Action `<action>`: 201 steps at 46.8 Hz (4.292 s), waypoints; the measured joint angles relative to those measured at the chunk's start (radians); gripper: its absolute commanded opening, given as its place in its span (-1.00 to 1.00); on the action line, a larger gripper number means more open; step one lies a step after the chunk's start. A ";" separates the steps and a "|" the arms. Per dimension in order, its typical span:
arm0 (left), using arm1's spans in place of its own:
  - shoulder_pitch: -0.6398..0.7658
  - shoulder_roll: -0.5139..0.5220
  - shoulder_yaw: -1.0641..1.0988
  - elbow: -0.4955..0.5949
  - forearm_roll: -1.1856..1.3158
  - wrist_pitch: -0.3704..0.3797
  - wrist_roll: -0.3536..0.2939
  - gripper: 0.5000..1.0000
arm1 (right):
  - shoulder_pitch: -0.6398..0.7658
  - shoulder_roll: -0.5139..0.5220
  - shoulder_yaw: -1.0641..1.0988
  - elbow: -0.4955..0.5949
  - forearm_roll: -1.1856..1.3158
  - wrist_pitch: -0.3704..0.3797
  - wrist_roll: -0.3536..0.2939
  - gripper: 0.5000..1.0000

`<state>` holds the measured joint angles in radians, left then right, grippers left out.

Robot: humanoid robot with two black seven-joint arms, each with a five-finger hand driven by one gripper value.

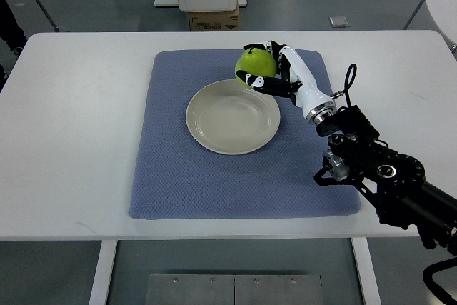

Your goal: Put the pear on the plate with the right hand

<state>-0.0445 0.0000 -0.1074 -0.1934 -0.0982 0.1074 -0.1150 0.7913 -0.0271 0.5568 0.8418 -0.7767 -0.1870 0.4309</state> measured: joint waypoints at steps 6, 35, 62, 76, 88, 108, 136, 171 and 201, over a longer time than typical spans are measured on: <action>0.001 0.000 0.000 0.000 0.000 0.000 0.000 1.00 | 0.003 0.026 -0.032 0.001 0.003 0.000 -0.002 -1.00; 0.000 0.000 0.000 0.000 0.000 0.000 0.000 1.00 | -0.045 0.027 -0.103 -0.005 0.004 -0.003 -0.003 -1.00; 0.000 0.000 0.000 0.000 0.000 0.000 0.000 1.00 | -0.084 0.027 -0.102 -0.015 0.002 -0.006 0.007 -1.00; 0.001 0.000 0.000 0.000 0.000 0.000 0.000 1.00 | -0.086 0.027 -0.105 -0.017 0.002 -0.006 0.009 0.54; 0.000 0.000 0.000 0.000 0.000 0.000 0.000 1.00 | -0.087 0.027 -0.106 -0.017 0.000 -0.006 0.010 0.90; 0.001 0.000 0.000 0.000 0.000 0.000 0.000 1.00 | -0.082 0.027 -0.117 -0.015 0.000 -0.006 0.017 0.94; 0.000 0.000 0.000 0.000 0.000 0.000 0.000 1.00 | -0.080 -0.052 -0.089 -0.009 0.004 -0.002 0.042 0.92; 0.000 0.000 0.000 0.000 0.000 0.000 0.000 1.00 | -0.148 -0.137 0.138 -0.043 0.179 -0.014 0.020 0.93; 0.000 0.000 0.000 0.000 0.000 0.000 0.000 1.00 | -0.201 -0.140 0.312 -0.041 0.191 -0.048 -0.032 1.00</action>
<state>-0.0442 0.0000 -0.1074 -0.1933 -0.0982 0.1069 -0.1150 0.5901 -0.1673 0.8692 0.8011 -0.5853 -0.2347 0.3986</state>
